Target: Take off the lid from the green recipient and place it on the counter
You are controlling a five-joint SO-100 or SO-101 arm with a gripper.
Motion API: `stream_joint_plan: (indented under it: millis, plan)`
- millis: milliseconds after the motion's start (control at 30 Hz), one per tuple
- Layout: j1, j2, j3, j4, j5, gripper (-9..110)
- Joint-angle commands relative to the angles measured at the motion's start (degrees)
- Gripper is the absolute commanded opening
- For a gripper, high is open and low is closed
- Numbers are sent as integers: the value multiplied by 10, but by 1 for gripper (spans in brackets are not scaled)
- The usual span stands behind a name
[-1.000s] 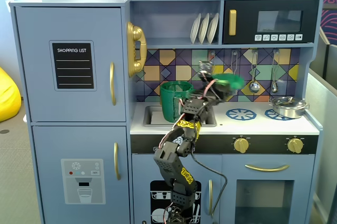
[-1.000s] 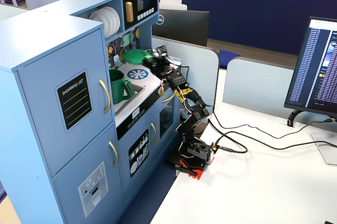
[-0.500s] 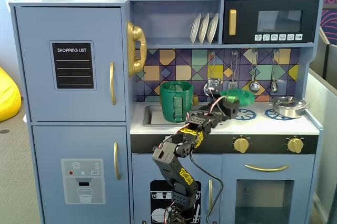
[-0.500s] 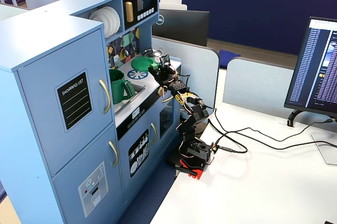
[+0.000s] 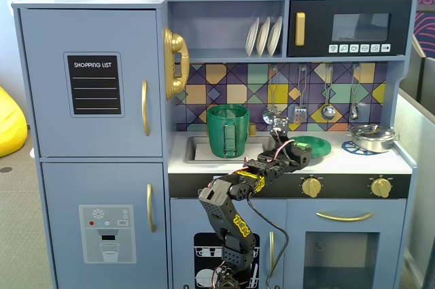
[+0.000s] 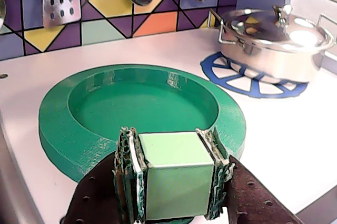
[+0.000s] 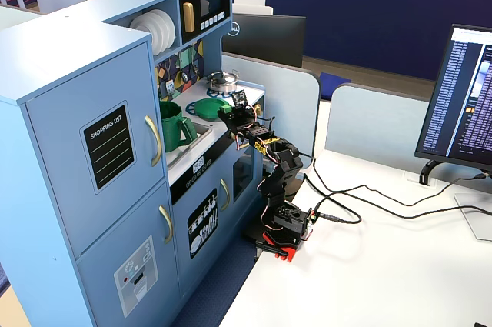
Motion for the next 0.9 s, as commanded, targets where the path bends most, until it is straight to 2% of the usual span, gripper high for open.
stream_joint_plan:
  millis: [0,267,500,733,867]
  plan:
    - [7,1,-5,-29,-9,0]
    - [4,-5,-4,-37,-6,0]
    - [4,0,2,-47,14,25]
    - [-2,30,2,-25,22,29]
    - [-18,113,-2,55,22,28]
